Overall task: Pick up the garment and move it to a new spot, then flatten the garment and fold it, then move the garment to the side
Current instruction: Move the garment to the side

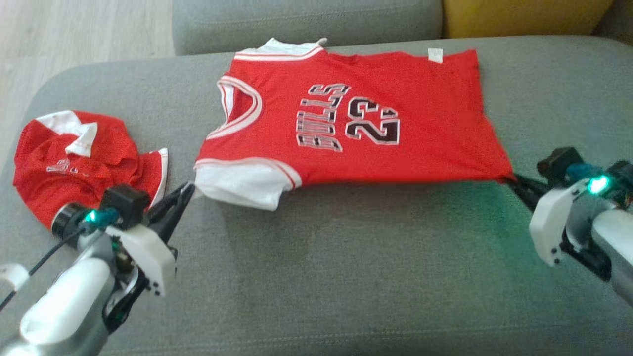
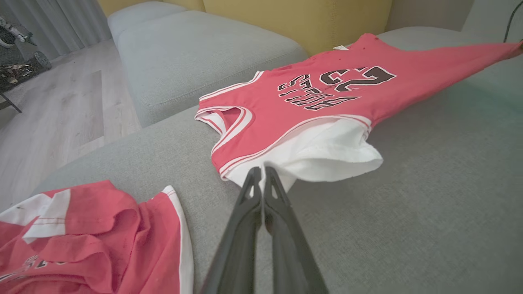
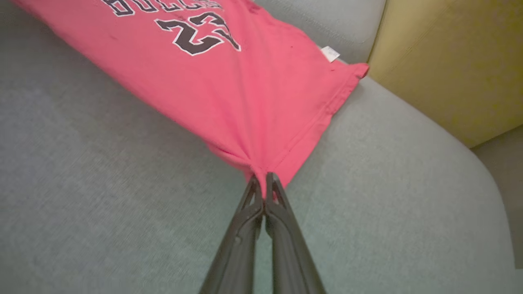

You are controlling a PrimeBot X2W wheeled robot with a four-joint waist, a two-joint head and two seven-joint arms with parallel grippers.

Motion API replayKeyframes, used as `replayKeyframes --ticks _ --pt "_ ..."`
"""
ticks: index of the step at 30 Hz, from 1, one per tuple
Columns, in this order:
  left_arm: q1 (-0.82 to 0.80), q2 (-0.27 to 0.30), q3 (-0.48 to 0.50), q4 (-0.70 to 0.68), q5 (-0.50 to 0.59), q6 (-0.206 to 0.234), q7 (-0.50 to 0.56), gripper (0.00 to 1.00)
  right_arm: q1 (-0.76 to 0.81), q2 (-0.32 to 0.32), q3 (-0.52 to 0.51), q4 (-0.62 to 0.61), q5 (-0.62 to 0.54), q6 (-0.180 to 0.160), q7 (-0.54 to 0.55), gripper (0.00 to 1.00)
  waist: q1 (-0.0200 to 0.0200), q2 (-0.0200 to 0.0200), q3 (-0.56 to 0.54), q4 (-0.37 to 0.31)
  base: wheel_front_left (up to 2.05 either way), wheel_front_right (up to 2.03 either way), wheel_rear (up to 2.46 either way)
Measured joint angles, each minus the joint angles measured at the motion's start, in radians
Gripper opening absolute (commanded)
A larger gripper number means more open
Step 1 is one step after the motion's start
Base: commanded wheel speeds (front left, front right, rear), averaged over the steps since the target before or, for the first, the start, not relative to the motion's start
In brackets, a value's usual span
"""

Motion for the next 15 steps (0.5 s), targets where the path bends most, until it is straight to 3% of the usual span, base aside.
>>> replayKeyframes --ticks 9,15 --pt "0.081 0.051 -0.025 -0.107 -0.053 0.0 0.047 0.0 0.007 -0.093 0.101 -0.126 0.128 0.0 0.09 0.0 0.0 0.0 -0.027 -0.01 0.0 0.0 0.0" --pt "0.168 0.11 -0.044 -0.195 -0.116 0.0 0.103 0.0 0.038 -0.15 0.127 -0.187 0.146 0.0 0.107 0.0 0.0 0.0 -0.053 -0.016 0.0 0.0 0.0"
